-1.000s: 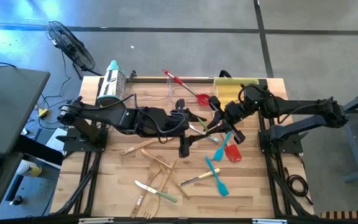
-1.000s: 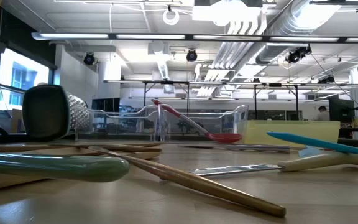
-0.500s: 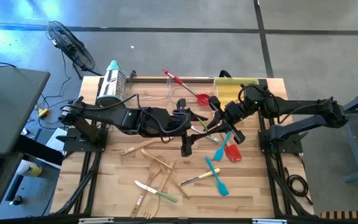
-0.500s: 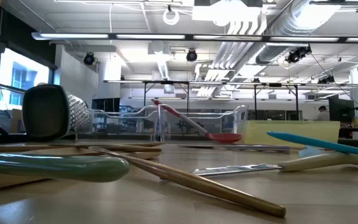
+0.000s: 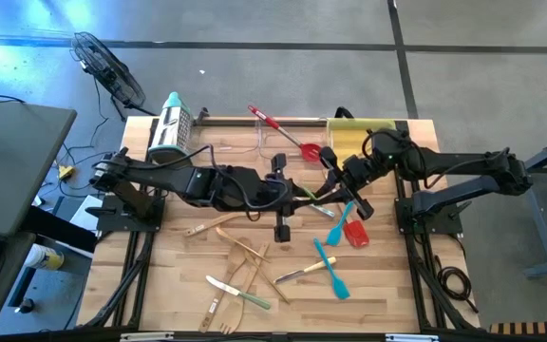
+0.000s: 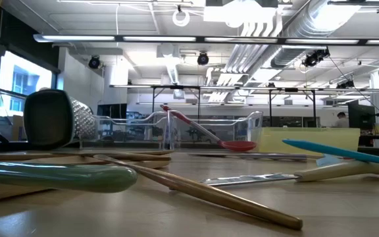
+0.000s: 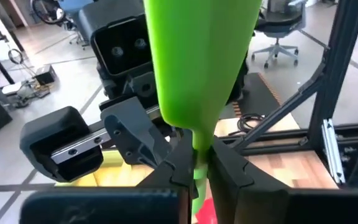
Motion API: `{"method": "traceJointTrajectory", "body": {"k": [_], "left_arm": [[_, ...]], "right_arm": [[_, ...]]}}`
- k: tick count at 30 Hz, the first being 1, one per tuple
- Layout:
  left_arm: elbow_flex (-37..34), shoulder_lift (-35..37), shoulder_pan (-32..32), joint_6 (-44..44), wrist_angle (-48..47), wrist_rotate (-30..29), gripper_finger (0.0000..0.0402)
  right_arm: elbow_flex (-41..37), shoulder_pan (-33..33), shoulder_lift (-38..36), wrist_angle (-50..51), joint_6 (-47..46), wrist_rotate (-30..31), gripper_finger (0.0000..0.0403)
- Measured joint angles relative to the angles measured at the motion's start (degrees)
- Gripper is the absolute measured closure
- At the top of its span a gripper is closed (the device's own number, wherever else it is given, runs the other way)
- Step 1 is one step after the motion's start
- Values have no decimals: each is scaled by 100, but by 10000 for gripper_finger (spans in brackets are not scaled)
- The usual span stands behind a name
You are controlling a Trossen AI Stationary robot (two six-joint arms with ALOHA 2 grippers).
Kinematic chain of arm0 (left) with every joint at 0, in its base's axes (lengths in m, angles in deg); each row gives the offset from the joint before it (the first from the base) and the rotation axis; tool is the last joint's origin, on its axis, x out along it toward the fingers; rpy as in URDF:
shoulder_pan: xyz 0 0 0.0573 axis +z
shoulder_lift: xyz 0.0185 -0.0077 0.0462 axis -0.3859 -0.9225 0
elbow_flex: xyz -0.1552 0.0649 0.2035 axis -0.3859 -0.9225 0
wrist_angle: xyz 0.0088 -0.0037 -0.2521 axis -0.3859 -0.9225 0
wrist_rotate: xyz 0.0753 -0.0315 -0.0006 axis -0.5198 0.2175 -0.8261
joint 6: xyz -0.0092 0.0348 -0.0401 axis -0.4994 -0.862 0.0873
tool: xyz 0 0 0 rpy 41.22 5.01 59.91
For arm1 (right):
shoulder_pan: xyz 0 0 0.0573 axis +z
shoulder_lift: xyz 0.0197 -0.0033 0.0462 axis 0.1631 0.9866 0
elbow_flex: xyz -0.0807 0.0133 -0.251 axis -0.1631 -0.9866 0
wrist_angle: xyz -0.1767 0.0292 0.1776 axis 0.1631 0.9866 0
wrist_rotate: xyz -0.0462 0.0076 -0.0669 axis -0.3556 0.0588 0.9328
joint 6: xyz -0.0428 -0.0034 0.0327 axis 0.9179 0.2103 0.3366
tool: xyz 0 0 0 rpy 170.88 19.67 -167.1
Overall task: Pick & Place Kitchen Items
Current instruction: Put the green spatula into the left transparent bin
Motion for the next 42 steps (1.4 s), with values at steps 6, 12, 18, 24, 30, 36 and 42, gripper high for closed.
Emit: {"method": "traceJointTrajectory", "body": {"k": [6,12,18,24,30,36,42], "left_arm": [[2,0,7,-68,-59,-212,394],[2,0,-12,-31,-242,-312,395],[11,55,-11,66,-639,-592,396],[11,253,-15,326,-1627,-1491,396],[12,384,125,517,-2601,-2214,396],[9,560,652,829,-4086,-2634,396],[9,564,1479,1096,-5468,-2485,396]], "right_arm": [[2,-2,8,154,-208,510,292],[0,0,-173,132,8,846,223],[-2,-2,-670,443,522,1799,177],[0,-2,-1170,929,724,2727,172],[0,-8,-1317,1396,870,3097,175],[0,-169,-1287,1844,691,3139,174],[0,-380,-1323,2273,565,3068,174]]}}
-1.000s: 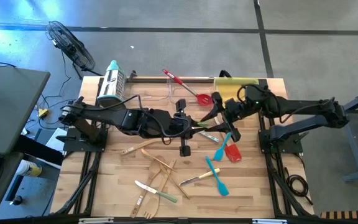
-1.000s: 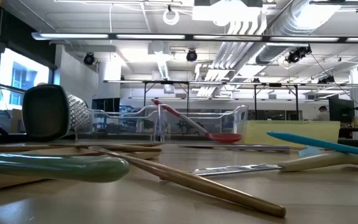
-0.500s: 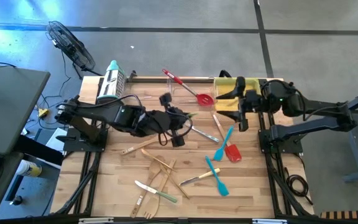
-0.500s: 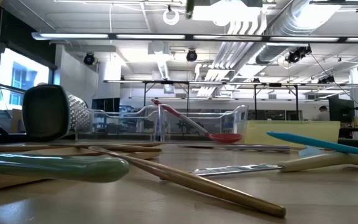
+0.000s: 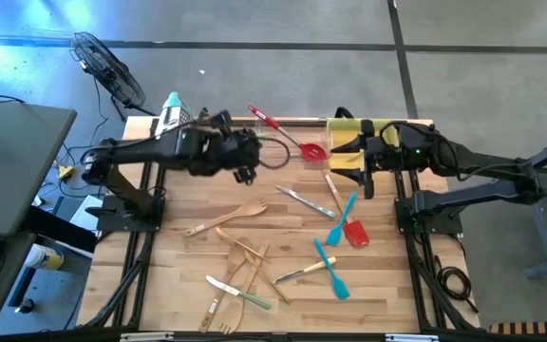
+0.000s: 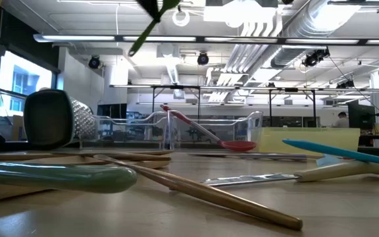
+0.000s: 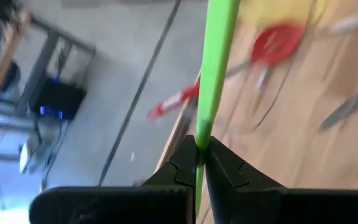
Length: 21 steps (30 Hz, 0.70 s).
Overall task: Pick & Place Kitchen Items
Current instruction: Put the green spatula into the left transparent bin
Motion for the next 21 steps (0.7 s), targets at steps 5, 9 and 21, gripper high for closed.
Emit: {"method": "traceJointTrajectory", "body": {"k": [5,9,21], "left_arm": [[0,-57,804,-169,-296,416,396],[0,-52,1399,-502,-433,567,396],[-504,-51,2736,-983,-185,882,396]], "right_arm": [[-2,-235,-2,263,36,-379,174],[-2,-457,-2,488,193,-466,174],[-2,-1104,0,1231,439,-560,174]]}}
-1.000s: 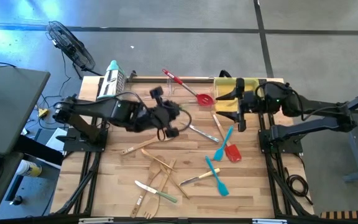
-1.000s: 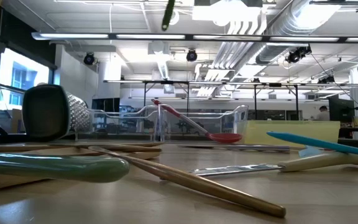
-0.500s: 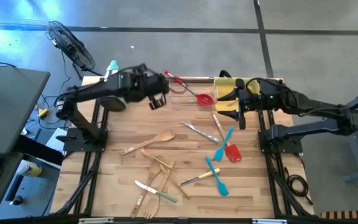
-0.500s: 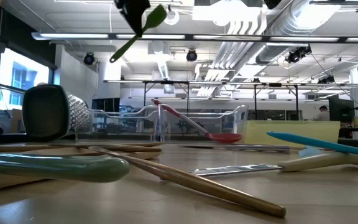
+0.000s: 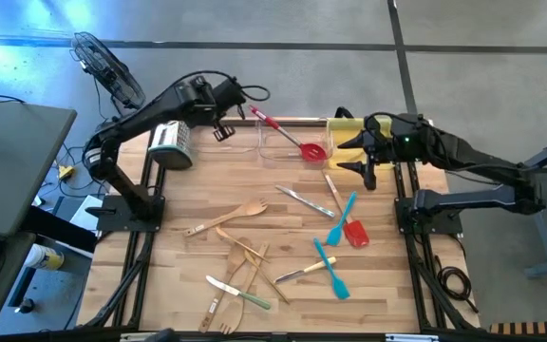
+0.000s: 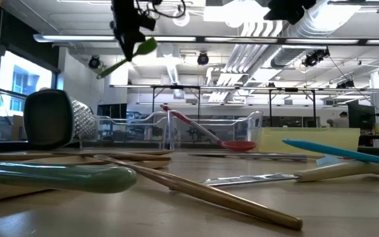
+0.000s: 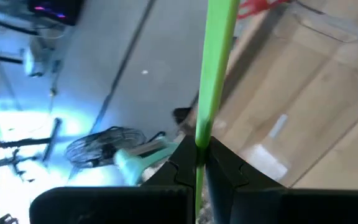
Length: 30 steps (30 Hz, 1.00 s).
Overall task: Pick & Place Kitchen Items
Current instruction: Put the green spatula into the left transparent bin
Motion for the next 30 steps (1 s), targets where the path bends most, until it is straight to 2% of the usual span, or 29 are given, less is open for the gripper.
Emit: {"method": "traceJointTrajectory", "body": {"k": [3,7,12,16,19,30], "left_arm": [[-400,-4,186,-367,304,369,396],[-859,-6,355,-802,660,501,396],[-1323,-6,593,-1243,1234,1226,396],[-1734,-6,632,-1400,1771,1337,396],[-1893,-6,685,-1404,1788,1533,396],[-2358,-6,689,-1413,2055,1572,396]], "right_arm": [[0,-144,19,-57,146,-6,174],[0,-455,-17,-173,48,-144,174],[0,-961,-28,-335,-74,-175,174],[0,-1271,15,-452,1,-443,174],[0,-1410,18,-505,89,-472,174],[0,-1572,60,-525,205,-628,174]]}}
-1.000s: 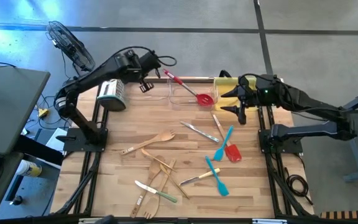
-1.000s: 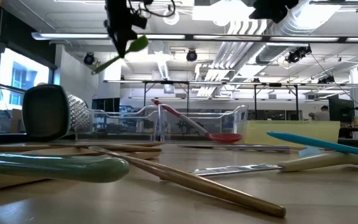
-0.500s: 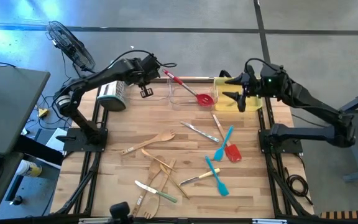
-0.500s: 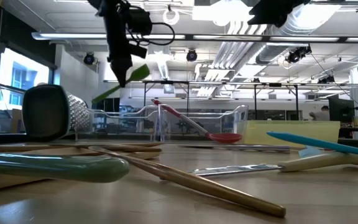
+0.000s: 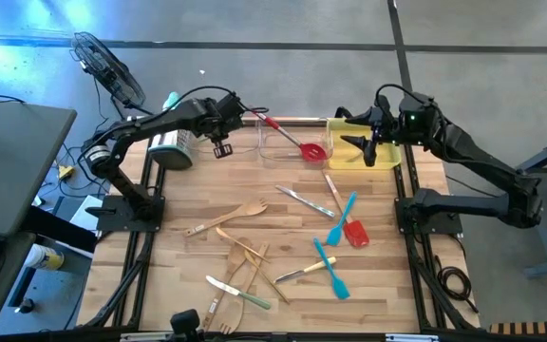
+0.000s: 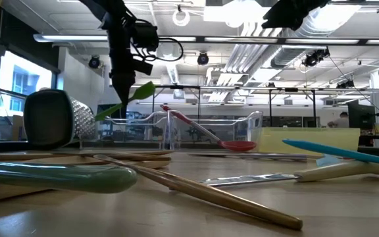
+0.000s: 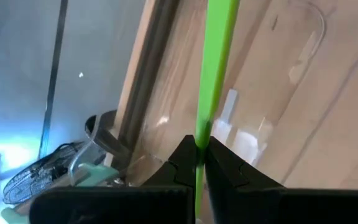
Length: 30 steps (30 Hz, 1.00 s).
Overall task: Pick & Place Kitchen Items
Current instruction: Put the green spatula into the left transparent bin
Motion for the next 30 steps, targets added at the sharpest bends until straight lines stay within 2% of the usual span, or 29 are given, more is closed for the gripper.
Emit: {"method": "traceJointTrajectory", "body": {"k": [5,19,24,30], "left_arm": [[-204,0,0,-15,184,22,396],[-524,-239,-4,6,377,238,395],[-524,-459,-4,8,360,375,380],[-524,-723,-4,-106,444,484,394]], "right_arm": [[0,0,147,4,0,-246,174],[-2,0,507,-54,-42,-380,174],[-2,0,530,-76,-3,-397,174],[-2,-2,530,-74,39,-375,174]]}}
